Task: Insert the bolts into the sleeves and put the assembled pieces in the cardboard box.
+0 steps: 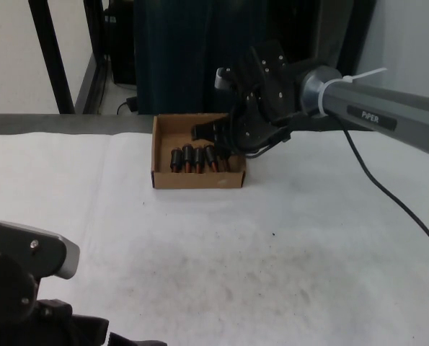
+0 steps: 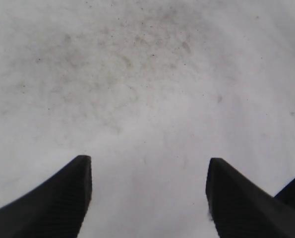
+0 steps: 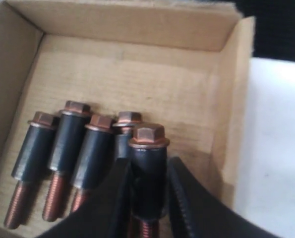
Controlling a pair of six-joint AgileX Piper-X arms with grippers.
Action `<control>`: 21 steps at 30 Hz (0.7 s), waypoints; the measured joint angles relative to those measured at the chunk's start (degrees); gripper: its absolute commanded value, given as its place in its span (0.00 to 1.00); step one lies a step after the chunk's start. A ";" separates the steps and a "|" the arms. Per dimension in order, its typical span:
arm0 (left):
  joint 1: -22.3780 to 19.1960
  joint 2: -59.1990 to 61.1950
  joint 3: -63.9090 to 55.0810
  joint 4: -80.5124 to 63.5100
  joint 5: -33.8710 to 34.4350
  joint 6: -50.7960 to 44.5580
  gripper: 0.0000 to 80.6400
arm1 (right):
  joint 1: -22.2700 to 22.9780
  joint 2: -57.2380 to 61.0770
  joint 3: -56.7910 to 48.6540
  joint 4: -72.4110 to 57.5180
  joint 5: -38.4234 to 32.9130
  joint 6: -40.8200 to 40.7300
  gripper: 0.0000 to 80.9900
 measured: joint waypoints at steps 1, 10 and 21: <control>0.00 0.00 0.00 0.00 0.00 0.00 0.77 | 0.09 0.17 0.00 0.00 -0.38 0.00 0.00; 0.00 0.00 0.00 0.00 0.27 0.00 0.77 | 0.05 0.20 -0.19 -0.06 -0.95 0.39 0.54; 0.00 0.00 0.00 0.00 0.46 0.00 0.77 | 0.26 -0.19 -0.48 -0.43 -1.76 1.03 0.64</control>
